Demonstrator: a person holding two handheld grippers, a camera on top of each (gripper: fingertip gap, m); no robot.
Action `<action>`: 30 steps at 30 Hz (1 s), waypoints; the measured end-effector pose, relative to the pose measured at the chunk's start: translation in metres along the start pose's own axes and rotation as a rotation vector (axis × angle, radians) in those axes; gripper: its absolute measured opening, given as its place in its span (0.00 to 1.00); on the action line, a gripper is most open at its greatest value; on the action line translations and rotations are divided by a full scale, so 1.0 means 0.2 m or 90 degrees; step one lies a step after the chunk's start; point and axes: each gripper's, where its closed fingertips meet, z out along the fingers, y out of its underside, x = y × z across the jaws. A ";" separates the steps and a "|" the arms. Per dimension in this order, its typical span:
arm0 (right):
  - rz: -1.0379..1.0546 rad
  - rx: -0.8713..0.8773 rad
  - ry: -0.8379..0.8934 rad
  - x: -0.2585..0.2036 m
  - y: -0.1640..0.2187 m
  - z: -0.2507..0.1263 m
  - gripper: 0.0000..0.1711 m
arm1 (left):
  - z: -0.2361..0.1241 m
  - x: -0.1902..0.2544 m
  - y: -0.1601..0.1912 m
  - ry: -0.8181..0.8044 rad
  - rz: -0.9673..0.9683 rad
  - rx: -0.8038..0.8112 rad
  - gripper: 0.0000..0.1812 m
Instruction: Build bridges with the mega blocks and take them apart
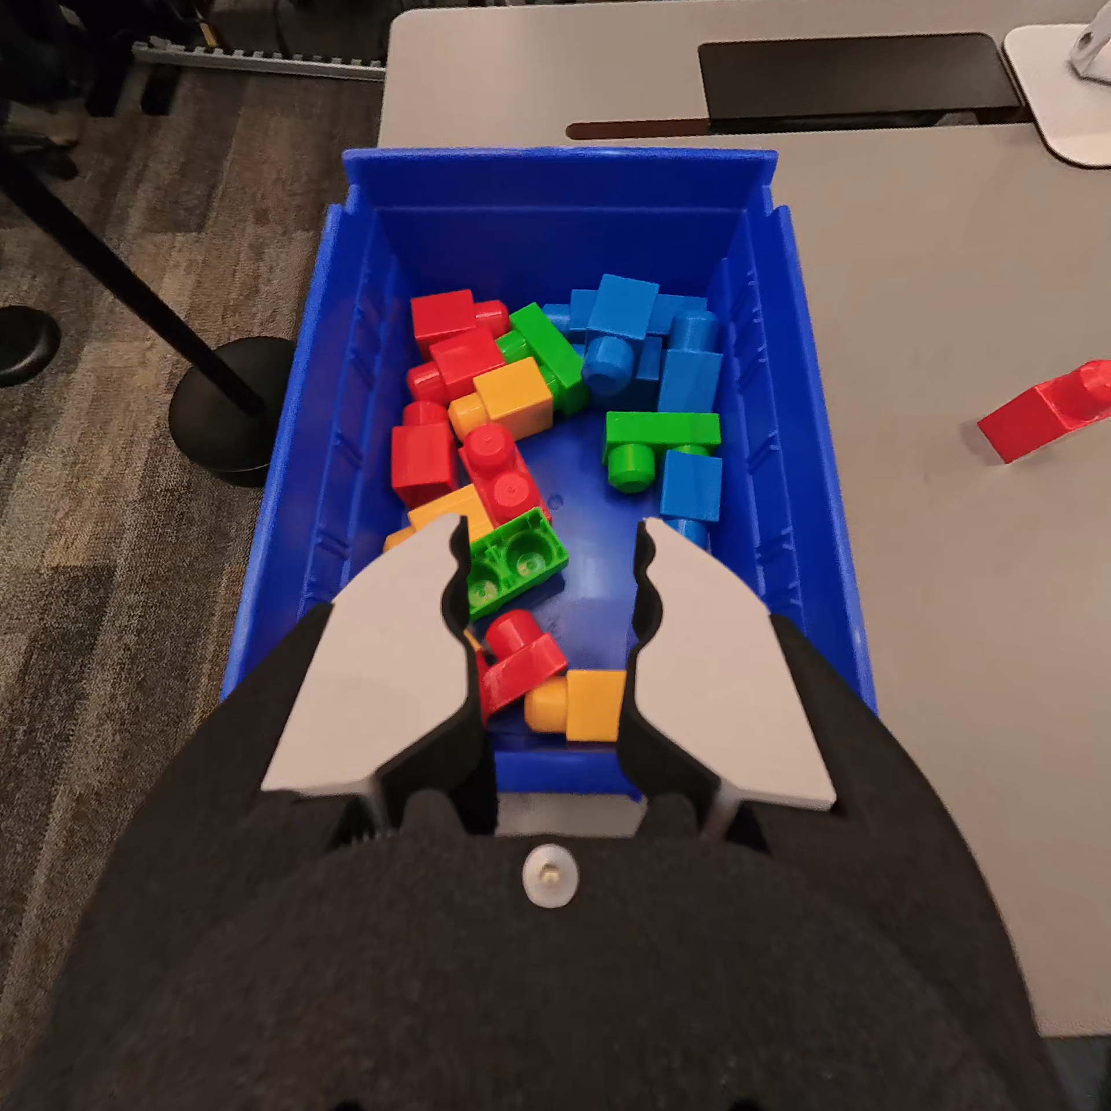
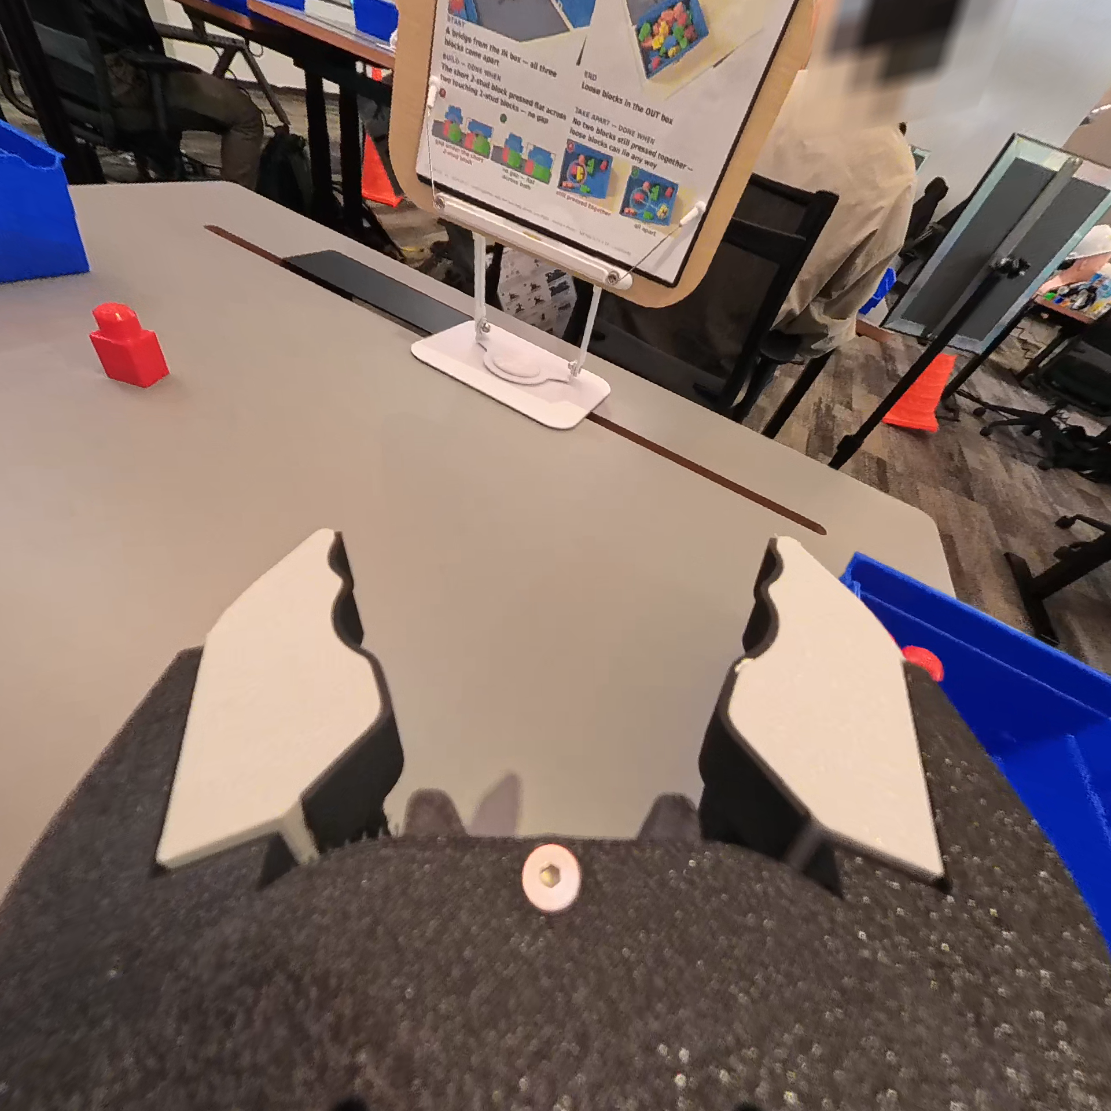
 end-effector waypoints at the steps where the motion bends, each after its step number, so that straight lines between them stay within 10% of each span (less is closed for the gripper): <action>1: -0.004 -0.002 0.002 0.00 -0.01 0.00 0.73 | 0.02 0.01 -0.01 0.004 0.004 0.000 0.29; 30: -0.091 -0.046 0.011 -0.14 -0.30 0.14 0.73 | 0.49 0.22 0.11 0.139 0.027 -0.301 0.19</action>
